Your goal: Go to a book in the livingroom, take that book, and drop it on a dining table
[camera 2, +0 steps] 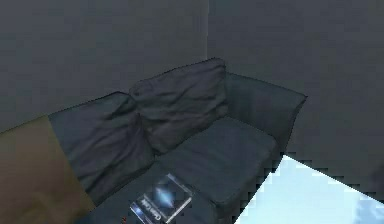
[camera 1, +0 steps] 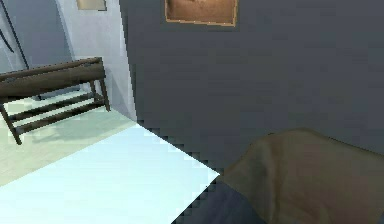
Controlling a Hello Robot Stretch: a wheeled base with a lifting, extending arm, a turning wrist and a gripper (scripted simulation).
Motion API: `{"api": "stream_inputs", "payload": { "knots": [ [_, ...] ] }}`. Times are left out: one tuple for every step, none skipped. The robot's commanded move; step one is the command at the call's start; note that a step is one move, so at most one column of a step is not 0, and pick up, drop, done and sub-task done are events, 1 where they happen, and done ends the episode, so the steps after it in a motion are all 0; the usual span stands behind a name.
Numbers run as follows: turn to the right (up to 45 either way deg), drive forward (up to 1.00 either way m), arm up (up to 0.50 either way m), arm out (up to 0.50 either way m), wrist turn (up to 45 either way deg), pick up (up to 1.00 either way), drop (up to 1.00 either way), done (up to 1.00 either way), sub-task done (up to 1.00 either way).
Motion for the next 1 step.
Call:
{"api": "stream_inputs", "payload": {
  "knots": [
    [0.0,0.0,0.0,0.0,0.0,1.0,0.0,0.0,0.0]
  ]
}}
